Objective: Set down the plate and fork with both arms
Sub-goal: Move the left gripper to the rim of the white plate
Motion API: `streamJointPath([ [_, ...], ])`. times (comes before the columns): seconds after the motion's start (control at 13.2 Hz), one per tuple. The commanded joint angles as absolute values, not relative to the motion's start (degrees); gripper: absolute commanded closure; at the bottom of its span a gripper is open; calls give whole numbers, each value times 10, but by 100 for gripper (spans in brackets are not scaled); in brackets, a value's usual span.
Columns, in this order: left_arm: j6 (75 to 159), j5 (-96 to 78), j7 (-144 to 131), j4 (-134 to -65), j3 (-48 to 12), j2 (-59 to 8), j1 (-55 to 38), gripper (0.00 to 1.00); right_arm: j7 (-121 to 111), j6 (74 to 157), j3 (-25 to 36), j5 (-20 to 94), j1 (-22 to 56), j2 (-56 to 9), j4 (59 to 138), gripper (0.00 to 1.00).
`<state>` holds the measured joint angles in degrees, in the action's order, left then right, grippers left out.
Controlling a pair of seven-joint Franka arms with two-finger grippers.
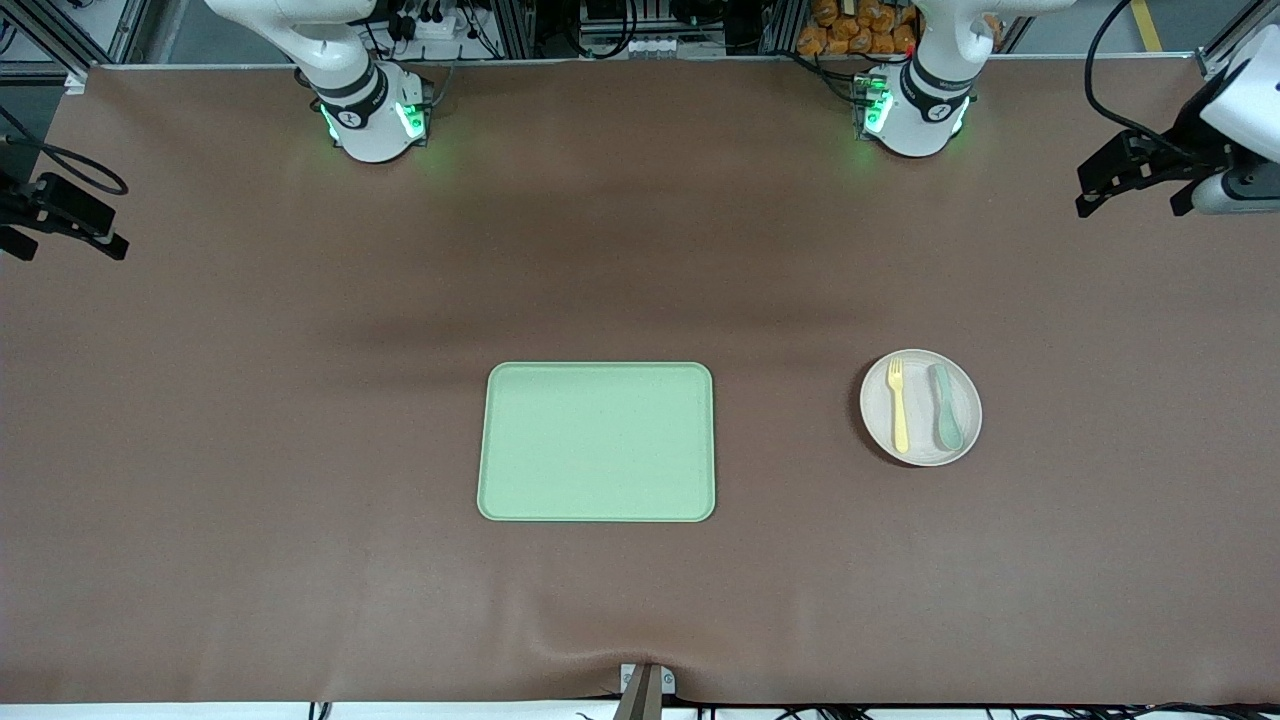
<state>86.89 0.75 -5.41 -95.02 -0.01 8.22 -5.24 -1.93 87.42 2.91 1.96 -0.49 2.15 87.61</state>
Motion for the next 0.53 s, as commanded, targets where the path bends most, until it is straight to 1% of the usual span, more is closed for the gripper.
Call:
streamJointPath([
  [0.0,872,22,-49,-955,4,92,-61,0,-25,868,33,22,-3,18,868,0],
  [0.15,869,21,-47,-948,4,85,-52,0,-25,868,33,21,-3,18,868,0],
  [0.3,871,5,-44,-948,16,52,-33,0,-24,867,33,22,-4,18,868,0],
  [0.46,902,-33,-44,-954,16,-4,9,0,-24,867,33,22,-4,18,868,0],
])
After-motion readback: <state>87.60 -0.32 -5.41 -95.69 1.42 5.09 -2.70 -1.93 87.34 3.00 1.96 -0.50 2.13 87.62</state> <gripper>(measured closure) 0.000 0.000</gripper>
